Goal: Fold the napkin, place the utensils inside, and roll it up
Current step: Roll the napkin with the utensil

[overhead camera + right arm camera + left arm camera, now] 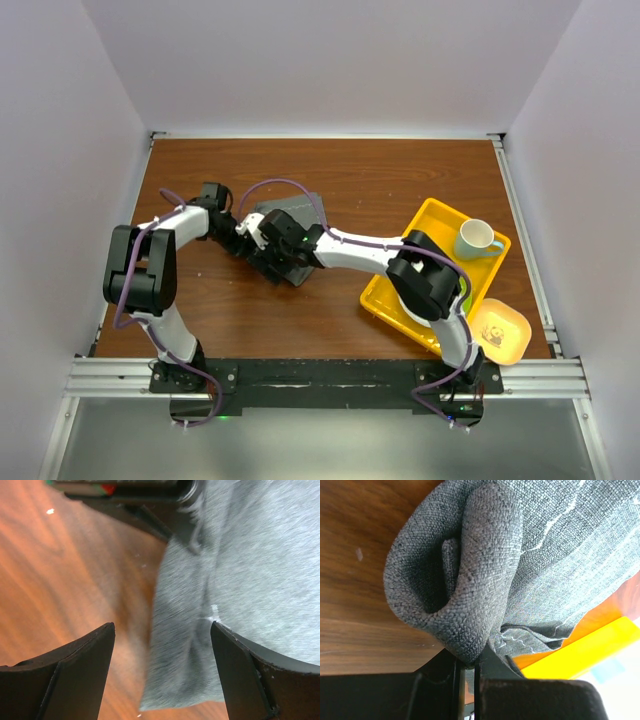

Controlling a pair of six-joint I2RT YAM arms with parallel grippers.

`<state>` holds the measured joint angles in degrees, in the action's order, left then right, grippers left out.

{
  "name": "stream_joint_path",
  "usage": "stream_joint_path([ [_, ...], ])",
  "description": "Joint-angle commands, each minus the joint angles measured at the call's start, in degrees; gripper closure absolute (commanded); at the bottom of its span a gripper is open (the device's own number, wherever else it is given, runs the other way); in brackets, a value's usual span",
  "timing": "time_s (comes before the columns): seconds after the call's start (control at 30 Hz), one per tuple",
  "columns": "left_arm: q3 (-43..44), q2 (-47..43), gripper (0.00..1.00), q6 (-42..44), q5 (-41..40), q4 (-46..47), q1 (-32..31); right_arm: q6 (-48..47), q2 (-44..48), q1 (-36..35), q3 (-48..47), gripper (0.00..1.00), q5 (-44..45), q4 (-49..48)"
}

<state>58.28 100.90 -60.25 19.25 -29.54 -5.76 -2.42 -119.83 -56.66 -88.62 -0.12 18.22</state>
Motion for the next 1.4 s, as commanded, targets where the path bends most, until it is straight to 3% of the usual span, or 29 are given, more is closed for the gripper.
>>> stream_joint_path([
  [0.0, 1.2, 0.0, 1.0, 1.0, -1.1, -6.4, -0.1, -2.9, -1.7, -1.2, -2.5, 0.21, 7.7, -4.2],
  [0.3, 1.0, 0.0, 1.0, -0.1, -0.7, -7.2, 0.0, 0.0, -5.9, -1.5, -5.4, 0.31, 8.2, -4.9],
  [0.4, 1.0, -0.1, 1.0, -0.2, -0.8, -7.3, 0.0, 0.9, -7.0, -1.6, -6.4, 0.42, 8.2, -3.4],
  [0.43, 1.0, 0.0, 1.0, -0.3, -0.8, -7.6, 0.0, 1.4, -7.4, -1.6, -7.1, 0.61, 8.4, -2.8],
  [0.53, 1.0, -0.4, 1.0, 0.1, -1.8, -7.1, 0.1, 4.8, -8.8, -1.1, -9.5, 0.99, 8.0, 1.3],
  [0.67, 0.6, -1.2, 1.0, 5.4, -0.8, -3.3, 1.4, 10.8, -8.6, 2.3, -8.7, 1.0, -2.4, 1.6],
  [0.77, 0.0, -4.5, 0.75, 10.8, -2.3, 0.2, 2.5, 15.0, -9.7, 5.6, -9.2, 1.0, -14.1, 2.1],
  [0.8, -0.1, -5.4, 0.62, 12.2, -2.8, 1.2, 2.8, 16.3, -9.9, 6.4, -9.0, 1.0, -16.6, 1.5],
  [0.9, 0.2, -8.7, 0.48, 16.9, -4.5, 2.1, 3.5, 20.8, -11.8, 9.3, -8.9, 1.0, -27.6, 0.8],
  [0.97, 0.1, -11.3, 0.45, 19.5, -5.9, 2.4, 3.7, 23.7, -14.8, 11.4, -10.5, 1.0, -32.5, 1.3],
  [1.17, -3.9, -19.6, 0.46, 22.5, -3.2, 8.1, 4.5, 29.1, -20.3, 15.1, -14.2, 1.0, -44.8, 4.3],
  [1.37, -11.6, -17.0, 0.77, 17.7, 11.7, 26.0, 4.4, 34.7, -22.2, 17.5, -11.0, 1.0, -50.6, -0.4],
])
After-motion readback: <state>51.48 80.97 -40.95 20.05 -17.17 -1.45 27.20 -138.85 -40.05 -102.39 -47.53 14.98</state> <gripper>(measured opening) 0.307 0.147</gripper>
